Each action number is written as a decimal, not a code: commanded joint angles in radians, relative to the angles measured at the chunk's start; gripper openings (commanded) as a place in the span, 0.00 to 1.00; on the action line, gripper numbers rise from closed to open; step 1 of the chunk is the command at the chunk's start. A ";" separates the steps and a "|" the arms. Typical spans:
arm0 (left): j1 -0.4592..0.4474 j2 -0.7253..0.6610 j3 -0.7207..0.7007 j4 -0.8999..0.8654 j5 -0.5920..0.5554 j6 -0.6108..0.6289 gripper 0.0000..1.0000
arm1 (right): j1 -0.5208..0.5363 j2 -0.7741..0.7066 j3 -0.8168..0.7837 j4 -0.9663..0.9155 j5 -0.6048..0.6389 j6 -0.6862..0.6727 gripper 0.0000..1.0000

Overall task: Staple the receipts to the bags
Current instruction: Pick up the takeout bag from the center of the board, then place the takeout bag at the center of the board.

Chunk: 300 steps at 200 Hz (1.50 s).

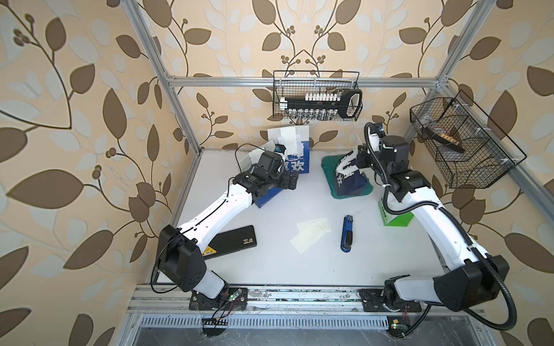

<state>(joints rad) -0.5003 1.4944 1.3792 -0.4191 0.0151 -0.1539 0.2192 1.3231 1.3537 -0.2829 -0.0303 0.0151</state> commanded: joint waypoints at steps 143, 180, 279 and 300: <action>0.017 -0.154 0.094 -0.103 0.683 0.376 0.99 | 0.106 0.101 0.129 -0.347 -1.202 -0.257 0.00; 0.013 -0.151 0.106 -0.120 0.778 0.358 0.93 | 0.139 0.132 0.143 -0.365 -1.161 -0.271 0.00; -0.011 -0.112 0.085 -0.091 0.759 0.302 0.13 | 0.178 0.164 0.171 -0.332 -1.074 -0.241 0.03; -0.015 -0.117 0.053 -0.011 0.584 0.266 0.00 | 0.179 0.125 0.116 -0.228 -0.875 -0.170 0.18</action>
<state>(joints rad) -0.5114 1.3792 1.4475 -0.5369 0.7792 0.1455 0.3859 1.4887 1.4868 -0.6193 -1.0729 -0.2123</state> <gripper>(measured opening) 0.049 0.098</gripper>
